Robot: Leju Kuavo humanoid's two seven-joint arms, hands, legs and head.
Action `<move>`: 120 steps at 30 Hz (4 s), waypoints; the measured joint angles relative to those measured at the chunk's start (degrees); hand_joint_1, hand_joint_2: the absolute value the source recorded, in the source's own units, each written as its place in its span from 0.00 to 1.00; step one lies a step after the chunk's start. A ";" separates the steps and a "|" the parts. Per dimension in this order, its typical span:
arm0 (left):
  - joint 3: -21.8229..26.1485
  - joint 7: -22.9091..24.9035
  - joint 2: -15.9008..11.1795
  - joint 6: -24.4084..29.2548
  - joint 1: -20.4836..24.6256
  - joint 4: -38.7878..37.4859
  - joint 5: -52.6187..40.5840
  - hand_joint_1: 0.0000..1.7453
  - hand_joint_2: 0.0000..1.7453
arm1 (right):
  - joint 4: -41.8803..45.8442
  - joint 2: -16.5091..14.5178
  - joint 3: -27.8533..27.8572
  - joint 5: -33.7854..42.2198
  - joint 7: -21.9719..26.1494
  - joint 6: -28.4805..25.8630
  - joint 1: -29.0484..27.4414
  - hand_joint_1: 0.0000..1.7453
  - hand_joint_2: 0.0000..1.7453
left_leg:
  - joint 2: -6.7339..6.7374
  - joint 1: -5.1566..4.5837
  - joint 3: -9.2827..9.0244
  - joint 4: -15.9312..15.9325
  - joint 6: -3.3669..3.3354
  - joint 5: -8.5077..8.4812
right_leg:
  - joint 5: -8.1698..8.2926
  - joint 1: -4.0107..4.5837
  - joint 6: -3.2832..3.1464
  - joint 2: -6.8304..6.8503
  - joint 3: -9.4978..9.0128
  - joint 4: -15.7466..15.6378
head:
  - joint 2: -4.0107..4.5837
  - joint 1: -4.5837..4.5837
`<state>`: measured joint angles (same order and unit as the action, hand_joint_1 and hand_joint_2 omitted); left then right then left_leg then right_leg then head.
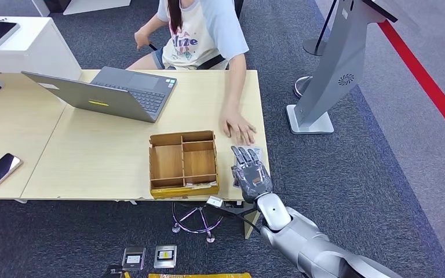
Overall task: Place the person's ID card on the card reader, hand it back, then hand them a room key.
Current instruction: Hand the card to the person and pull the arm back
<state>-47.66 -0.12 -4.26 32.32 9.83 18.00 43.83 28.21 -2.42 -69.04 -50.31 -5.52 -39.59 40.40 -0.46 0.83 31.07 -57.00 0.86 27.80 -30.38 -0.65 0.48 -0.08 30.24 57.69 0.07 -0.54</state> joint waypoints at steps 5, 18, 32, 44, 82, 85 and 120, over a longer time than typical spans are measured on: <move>-0.75 0.83 -0.01 -0.56 0.10 0.27 0.00 0.00 1.00 | 0.11 0.05 1.41 -6.30 -0.32 -0.08 -0.09 1.00 1.00 | 0.00 0.00 0.00 0.00 0.00 0.00 | 0.00 0.00 0.00 0.00 0.00 0.00 | 0.00 0.00; -2.77 0.41 -0.23 -4.98 0.31 0.55 -0.09 0.00 1.00 | 12.54 3.46 9.16 -13.64 -2.02 2.21 2.15 1.00 1.00 | 0.02 -0.01 -0.02 -0.01 0.00 0.00 | 0.01 -0.01 0.00 -0.02 0.00 0.00 | -0.02 0.01; -2.72 -2.60 -0.83 -4.74 -0.39 0.62 2.89 0.00 1.00 | 21.29 6.44 6.06 -8.11 -2.72 8.42 4.41 1.00 1.00 | 0.01 0.00 0.01 0.00 0.00 0.00 | 0.01 0.00 0.00 -0.01 -0.01 0.01 | -0.02 0.01; -2.70 -3.91 -1.24 -4.52 -1.38 0.62 5.49 0.00 1.00 | 19.38 5.80 -0.66 -9.68 0.23 13.25 4.75 1.00 1.00 | -0.01 0.00 0.03 0.00 0.00 0.00 | 0.01 0.00 0.00 0.02 -0.01 0.00 | -0.02 0.01; -2.74 -2.13 -1.42 -2.86 -0.86 0.88 6.05 0.00 1.00 | 9.26 5.61 -5.08 -7.64 -2.15 14.23 4.55 1.00 1.00 | 0.00 0.00 0.00 -0.02 0.00 0.00 | 0.01 0.00 0.00 0.00 0.01 0.00 | -0.02 0.01; -2.75 -2.13 -1.42 -2.70 -0.81 0.88 6.07 0.00 1.00 | 9.09 5.78 -4.98 -6.69 -2.15 13.16 4.25 1.00 1.00 | 0.00 0.00 0.00 -0.02 0.00 0.00 | 0.01 0.00 0.00 -0.01 0.00 0.00 | -0.02 0.02; -4.53 -2.19 -1.27 -1.22 -0.19 0.89 8.01 0.00 1.00 | 2.49 1.27 1.04 7.21 5.17 2.32 -1.19 1.00 1.00 | 0.00 0.00 0.00 -0.02 0.00 0.00 | 0.01 -0.01 0.00 0.00 -0.01 0.00 | -0.02 0.01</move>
<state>-52.19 -2.31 -5.53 31.09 9.64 18.89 51.83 30.69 -1.15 -68.00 -43.10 -0.35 -37.27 39.22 -0.46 0.83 31.07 -57.02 0.86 27.80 -30.37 -0.65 0.48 -0.08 30.23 57.68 0.04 -0.54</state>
